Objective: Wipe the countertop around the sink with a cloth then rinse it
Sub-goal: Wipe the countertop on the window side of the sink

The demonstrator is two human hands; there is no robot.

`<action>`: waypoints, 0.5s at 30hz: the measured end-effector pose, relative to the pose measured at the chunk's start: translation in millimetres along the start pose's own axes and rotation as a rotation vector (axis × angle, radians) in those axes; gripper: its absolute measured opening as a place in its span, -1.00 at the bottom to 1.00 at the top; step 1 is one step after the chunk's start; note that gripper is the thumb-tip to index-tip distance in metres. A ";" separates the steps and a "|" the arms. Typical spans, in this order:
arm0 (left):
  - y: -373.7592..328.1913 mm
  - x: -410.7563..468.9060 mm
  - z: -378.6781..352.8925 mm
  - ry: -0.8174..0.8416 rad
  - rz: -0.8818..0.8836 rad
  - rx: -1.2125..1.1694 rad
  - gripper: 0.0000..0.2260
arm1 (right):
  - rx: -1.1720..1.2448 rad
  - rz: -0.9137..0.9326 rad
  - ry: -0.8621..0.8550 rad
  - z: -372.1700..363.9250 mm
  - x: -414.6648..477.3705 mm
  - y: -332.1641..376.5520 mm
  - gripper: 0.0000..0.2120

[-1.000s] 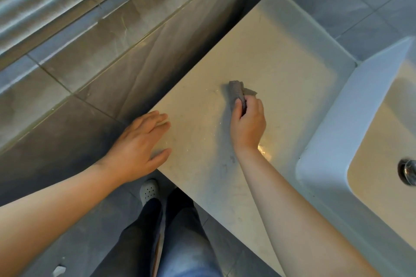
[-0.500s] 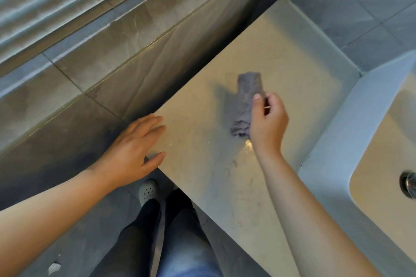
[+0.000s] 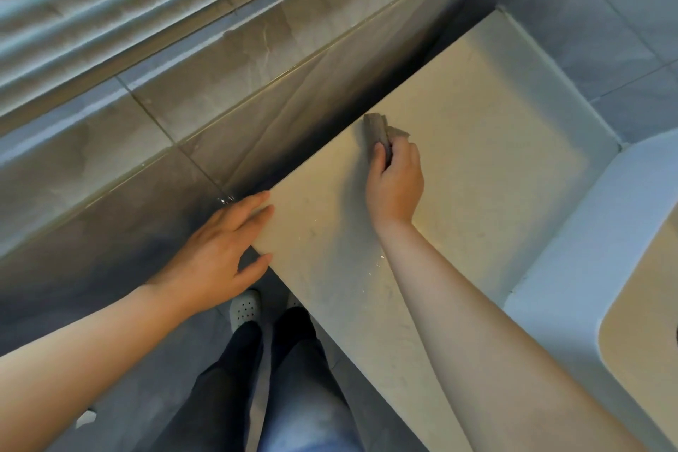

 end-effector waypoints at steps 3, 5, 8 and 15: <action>2.5 -0.9 -1.8 -0.001 -0.001 -0.012 -0.37 | 0.044 0.030 0.058 -14.3 -2.8 18.7 -0.79; 3.4 -1.8 -1.9 -0.005 0.000 -0.029 -0.37 | 0.066 0.057 0.112 -21.9 -4.9 31.1 -0.77; 3.3 -2.6 -0.5 -0.007 -0.010 -0.030 -0.37 | 0.066 0.113 0.203 -32.7 -6.2 46.3 -0.74; 1.9 -1.9 3.7 0.006 -0.008 -0.036 -0.36 | 0.301 0.089 0.305 15.3 0.3 43.2 -0.80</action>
Point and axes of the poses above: each hand's wrist, its own x-axis towards the middle knuckle, its own z-axis out of the back of the hand, y = z × x, the point moved 3 cm from there along x, towards the middle knuckle, and after that the axes turned 3 degrees about -x, right-handed, at the moved point
